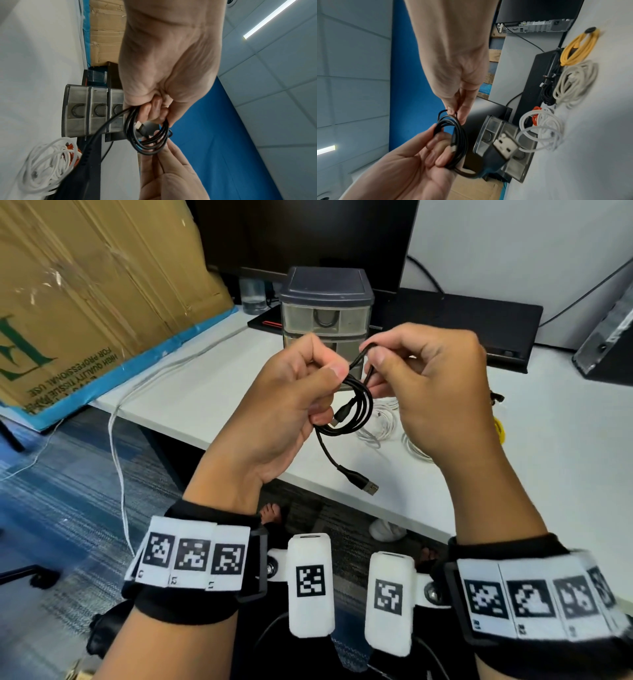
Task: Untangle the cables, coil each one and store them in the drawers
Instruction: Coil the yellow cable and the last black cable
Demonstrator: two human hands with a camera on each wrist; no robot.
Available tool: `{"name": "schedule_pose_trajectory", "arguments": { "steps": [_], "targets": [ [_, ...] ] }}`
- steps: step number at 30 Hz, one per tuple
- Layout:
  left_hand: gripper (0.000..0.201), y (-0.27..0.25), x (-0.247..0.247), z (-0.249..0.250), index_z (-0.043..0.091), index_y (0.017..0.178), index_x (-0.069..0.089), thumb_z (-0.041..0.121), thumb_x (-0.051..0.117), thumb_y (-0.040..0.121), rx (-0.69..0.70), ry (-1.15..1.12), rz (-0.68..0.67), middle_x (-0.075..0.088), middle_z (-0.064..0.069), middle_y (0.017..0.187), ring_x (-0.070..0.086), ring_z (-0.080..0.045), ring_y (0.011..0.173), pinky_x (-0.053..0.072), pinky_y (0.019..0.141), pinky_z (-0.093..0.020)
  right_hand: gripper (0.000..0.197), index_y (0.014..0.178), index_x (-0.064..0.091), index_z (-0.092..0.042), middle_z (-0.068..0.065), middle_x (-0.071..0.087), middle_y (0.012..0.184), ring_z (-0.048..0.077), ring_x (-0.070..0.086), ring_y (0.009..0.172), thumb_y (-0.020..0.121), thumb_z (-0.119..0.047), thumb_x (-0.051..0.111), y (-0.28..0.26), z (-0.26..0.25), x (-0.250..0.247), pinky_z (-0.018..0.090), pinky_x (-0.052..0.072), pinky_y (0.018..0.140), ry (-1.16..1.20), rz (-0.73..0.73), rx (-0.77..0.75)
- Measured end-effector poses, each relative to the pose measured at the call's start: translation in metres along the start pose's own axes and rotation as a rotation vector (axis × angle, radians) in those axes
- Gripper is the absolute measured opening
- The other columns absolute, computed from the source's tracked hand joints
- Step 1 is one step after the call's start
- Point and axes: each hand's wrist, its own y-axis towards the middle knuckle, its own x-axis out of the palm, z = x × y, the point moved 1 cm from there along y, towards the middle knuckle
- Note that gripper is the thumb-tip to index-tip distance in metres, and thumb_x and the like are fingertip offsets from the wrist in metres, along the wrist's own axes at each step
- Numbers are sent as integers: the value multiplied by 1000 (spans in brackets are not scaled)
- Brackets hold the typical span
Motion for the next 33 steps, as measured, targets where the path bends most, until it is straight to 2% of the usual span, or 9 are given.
{"name": "schedule_pose_trajectory", "arguments": {
  "steps": [2,5,10,13,16,22,25,29,33],
  "targets": [
    [19,0,0,-2,14,86,51,2,51,102,0,12,12,40,7,63,28,-8,56,28,55,-22,15,95,77,-7,8,71,75,14,69,65,96,-2,63,0,3,2,28,60,65,41,-14,48],
    [20,0,1,-5,14,86,51,3,52,103,-6,-8,56,41,7,62,29,-8,56,27,55,-23,14,97,79,-6,13,74,80,24,71,68,96,-5,65,-1,8,6,35,63,67,71,-102,145],
    [18,3,0,-9,14,88,51,4,53,103,0,40,216,40,1,66,31,-8,54,28,56,-27,25,99,78,-8,13,73,84,19,74,74,100,-4,54,-10,12,6,43,62,75,-7,-323,268],
    [19,4,3,-12,15,87,52,5,52,103,-23,72,228,42,6,63,32,-7,53,31,57,-26,24,93,72,-3,15,70,88,16,74,75,96,-22,58,-11,10,5,52,56,77,-1,-366,299],
    [19,5,6,-13,15,88,51,5,50,104,-31,78,206,43,5,64,34,-7,53,33,57,-25,21,92,70,-7,6,70,84,11,74,70,98,-26,65,-12,9,9,46,60,74,-81,-354,232],
    [20,8,5,-16,15,88,50,3,47,104,-31,116,165,42,9,59,35,-7,53,34,58,-27,13,102,64,-13,0,68,91,9,73,72,104,-20,53,-12,11,17,47,60,76,-143,-445,242],
    [20,8,4,-18,15,88,49,3,46,104,-26,97,198,41,10,56,34,-6,51,34,58,-28,11,106,61,-10,5,70,98,13,74,74,103,-17,53,-12,11,21,45,62,72,-95,-490,284],
    [16,6,5,-22,13,91,52,8,48,106,-47,42,235,38,12,53,31,-7,50,31,54,-24,11,102,55,-6,18,69,91,29,75,77,105,-13,47,-12,11,21,38,64,68,-42,-565,365],
    [14,8,4,-24,11,97,60,15,52,107,-34,48,250,40,9,55,32,-9,53,29,53,-24,7,105,55,-14,13,68,84,28,73,71,105,-20,51,-15,10,20,32,62,63,-26,-586,328]
  ]
}}
